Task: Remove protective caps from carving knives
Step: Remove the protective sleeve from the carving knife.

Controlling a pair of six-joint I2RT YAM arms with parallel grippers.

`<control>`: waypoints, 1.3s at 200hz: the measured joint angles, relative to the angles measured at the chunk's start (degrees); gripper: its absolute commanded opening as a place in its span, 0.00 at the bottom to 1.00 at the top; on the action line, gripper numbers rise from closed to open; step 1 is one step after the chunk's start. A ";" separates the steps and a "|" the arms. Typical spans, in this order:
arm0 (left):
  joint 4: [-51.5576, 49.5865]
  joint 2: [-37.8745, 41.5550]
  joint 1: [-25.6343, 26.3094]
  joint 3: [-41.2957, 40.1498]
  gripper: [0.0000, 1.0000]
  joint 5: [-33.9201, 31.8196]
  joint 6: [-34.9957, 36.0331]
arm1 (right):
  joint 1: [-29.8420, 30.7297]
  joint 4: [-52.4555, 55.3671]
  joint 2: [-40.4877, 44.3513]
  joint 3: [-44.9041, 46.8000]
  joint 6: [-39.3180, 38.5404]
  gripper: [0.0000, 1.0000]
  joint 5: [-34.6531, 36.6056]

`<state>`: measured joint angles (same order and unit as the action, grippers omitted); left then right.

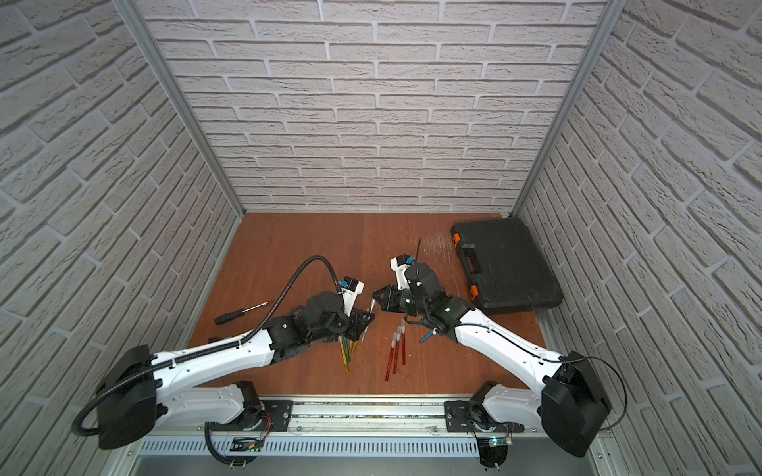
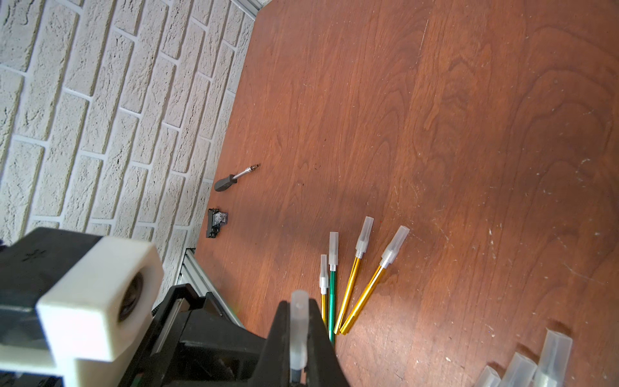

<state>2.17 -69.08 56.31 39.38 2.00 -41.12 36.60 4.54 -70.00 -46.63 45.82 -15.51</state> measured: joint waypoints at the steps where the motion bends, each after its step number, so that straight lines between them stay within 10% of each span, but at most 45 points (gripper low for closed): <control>1: 0.00 0.00 0.00 0.00 0.13 0.00 0.00 | -0.02 0.00 0.02 0.00 0.00 0.08 0.00; 260: 5.38 -3.30 0.07 0.85 0.03 2.08 -2.99 | -2.60 2.36 2.51 -0.09 -3.17 0.06 1.18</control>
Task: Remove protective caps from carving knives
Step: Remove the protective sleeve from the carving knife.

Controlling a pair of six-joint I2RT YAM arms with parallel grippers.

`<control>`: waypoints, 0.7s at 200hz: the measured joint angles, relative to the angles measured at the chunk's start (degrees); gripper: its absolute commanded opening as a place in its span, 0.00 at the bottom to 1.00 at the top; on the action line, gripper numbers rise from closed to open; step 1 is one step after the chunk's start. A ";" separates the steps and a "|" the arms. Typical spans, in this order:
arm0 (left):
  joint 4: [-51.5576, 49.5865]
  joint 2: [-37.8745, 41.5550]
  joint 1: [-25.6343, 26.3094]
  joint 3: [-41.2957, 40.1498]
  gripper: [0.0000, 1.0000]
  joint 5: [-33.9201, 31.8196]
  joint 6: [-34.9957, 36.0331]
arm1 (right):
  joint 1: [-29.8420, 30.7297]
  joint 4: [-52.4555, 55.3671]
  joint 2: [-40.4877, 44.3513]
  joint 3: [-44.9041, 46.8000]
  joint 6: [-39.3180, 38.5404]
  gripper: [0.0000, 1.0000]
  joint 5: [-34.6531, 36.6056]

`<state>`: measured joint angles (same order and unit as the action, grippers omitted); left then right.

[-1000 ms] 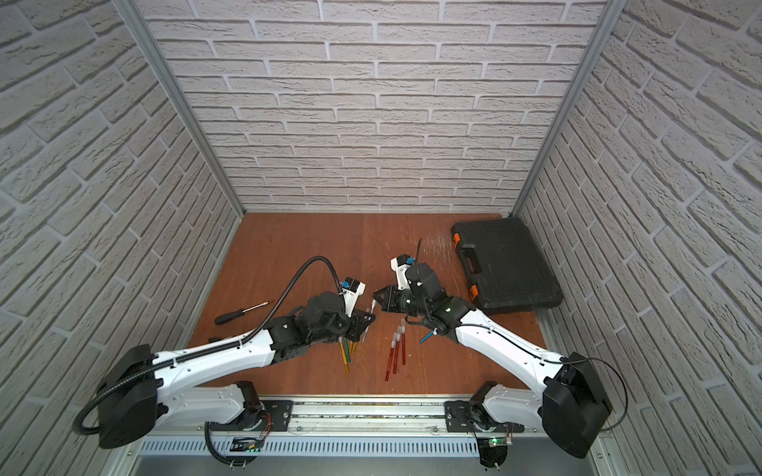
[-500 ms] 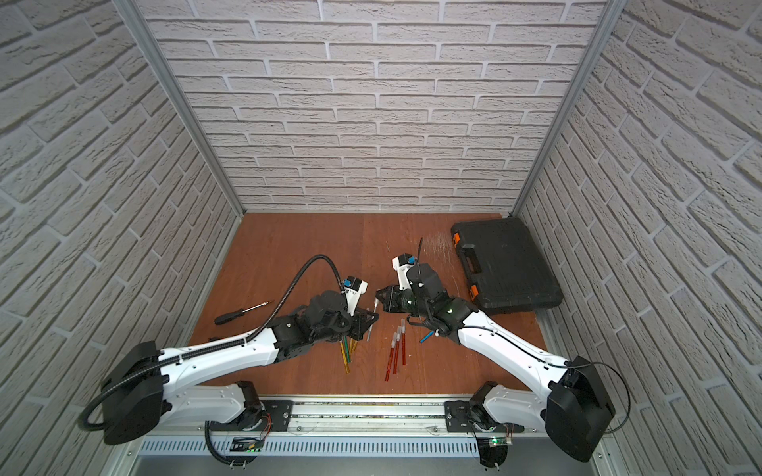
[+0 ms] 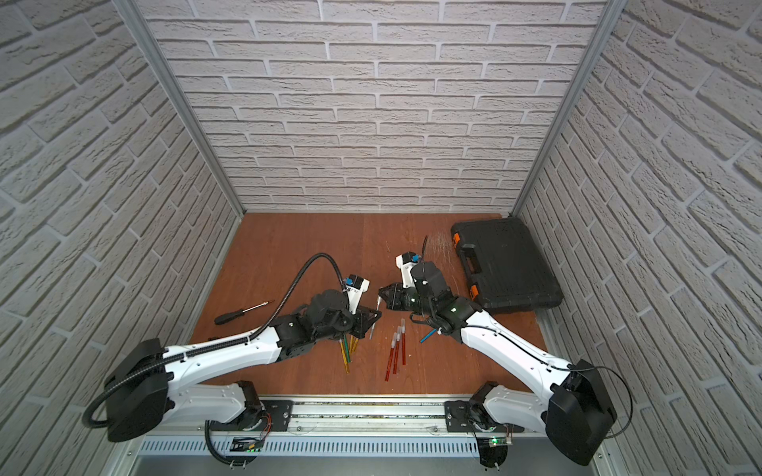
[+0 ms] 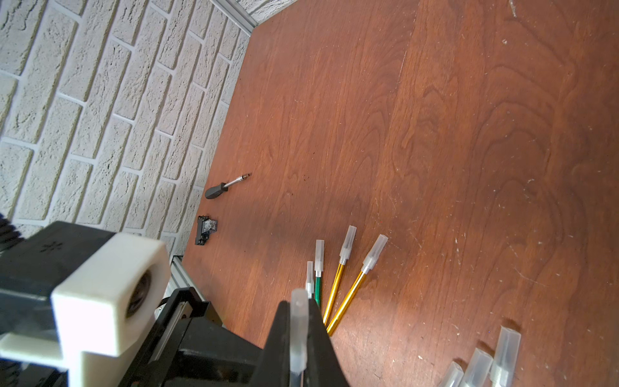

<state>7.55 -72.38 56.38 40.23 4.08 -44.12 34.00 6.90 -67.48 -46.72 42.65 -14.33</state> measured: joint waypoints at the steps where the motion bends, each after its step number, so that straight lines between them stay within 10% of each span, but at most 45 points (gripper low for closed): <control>1: 0.02 0.00 0.00 0.00 0.03 0.00 0.00 | -0.04 0.00 0.00 0.00 0.02 0.06 -0.07; 140: 3.06 -1.07 0.00 0.00 0.02 0.22 0.13 | -2.58 1.90 0.22 -0.96 -0.02 0.06 -2.62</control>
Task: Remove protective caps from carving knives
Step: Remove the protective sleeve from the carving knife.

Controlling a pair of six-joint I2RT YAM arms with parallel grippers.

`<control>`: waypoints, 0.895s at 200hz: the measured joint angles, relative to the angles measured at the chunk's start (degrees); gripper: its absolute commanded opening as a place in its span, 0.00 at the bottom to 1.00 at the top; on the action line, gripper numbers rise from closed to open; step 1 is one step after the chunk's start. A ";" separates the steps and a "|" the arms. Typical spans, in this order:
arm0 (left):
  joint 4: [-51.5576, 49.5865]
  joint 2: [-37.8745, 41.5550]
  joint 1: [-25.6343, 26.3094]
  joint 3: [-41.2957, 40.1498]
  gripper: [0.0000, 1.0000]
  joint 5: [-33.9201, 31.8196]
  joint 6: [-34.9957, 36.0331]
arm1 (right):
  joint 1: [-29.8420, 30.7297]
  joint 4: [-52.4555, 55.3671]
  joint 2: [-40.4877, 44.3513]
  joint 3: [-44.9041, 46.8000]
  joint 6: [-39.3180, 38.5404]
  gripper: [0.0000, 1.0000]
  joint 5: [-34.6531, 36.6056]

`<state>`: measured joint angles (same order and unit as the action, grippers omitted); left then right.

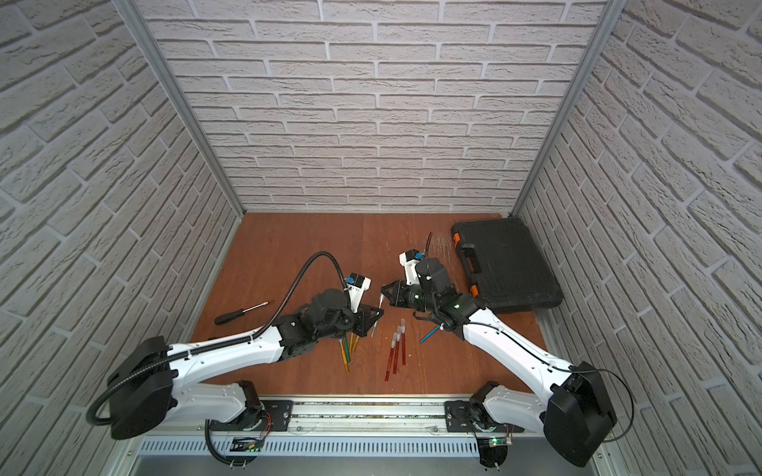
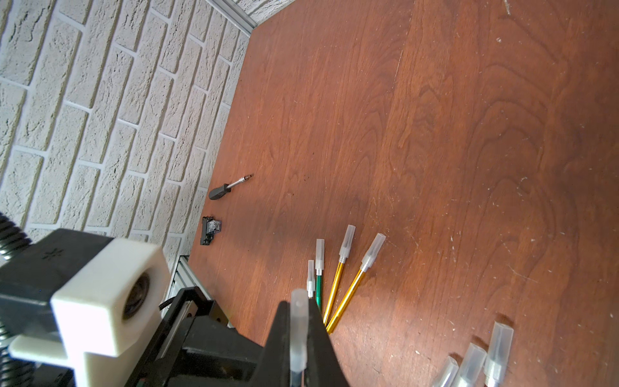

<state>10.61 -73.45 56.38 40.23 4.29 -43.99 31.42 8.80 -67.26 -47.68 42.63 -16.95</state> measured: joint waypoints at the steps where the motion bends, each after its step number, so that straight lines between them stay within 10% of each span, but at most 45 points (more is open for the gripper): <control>1: 0.02 0.00 0.00 0.00 0.02 0.00 0.02 | 0.00 0.00 0.00 0.00 0.02 0.06 0.00; 179: 3.28 -0.39 2.36 0.00 0.01 -1.11 0.76 | -2.27 4.50 2.71 -1.29 -0.85 0.06 -1.79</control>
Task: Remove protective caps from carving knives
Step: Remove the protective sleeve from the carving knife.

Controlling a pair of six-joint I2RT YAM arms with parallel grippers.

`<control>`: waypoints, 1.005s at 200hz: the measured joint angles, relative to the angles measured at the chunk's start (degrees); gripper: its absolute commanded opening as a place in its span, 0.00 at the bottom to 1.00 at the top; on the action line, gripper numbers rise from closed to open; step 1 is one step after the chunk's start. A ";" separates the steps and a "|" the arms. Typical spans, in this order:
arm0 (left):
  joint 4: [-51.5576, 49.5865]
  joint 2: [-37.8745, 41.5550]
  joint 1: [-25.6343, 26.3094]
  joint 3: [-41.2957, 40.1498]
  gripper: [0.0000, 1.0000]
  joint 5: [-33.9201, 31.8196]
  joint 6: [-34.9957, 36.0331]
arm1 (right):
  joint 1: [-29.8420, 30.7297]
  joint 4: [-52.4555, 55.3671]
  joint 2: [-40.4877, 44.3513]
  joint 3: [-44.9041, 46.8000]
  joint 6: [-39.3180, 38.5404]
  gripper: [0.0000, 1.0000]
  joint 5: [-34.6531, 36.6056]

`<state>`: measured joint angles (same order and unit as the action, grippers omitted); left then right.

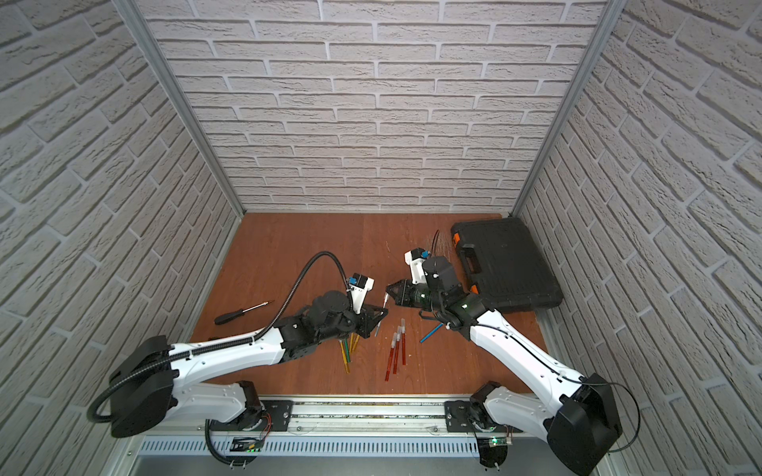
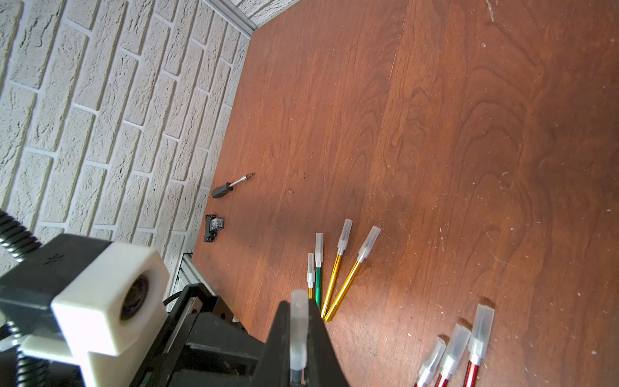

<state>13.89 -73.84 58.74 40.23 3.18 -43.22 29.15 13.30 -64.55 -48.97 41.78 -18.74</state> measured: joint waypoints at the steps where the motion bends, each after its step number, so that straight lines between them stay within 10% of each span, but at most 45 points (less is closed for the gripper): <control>1: 0.00 0.00 0.02 0.00 0.01 -0.04 0.02 | -0.04 0.02 0.00 0.00 0.00 0.06 -0.04; 201: 2.45 -1.99 0.55 1.51 0.00 -0.94 0.02 | -2.95 1.55 0.92 -0.85 0.04 0.05 -1.68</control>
<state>16.34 -75.83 59.29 41.74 2.24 -43.20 26.20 14.85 -63.64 -49.82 41.82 -20.43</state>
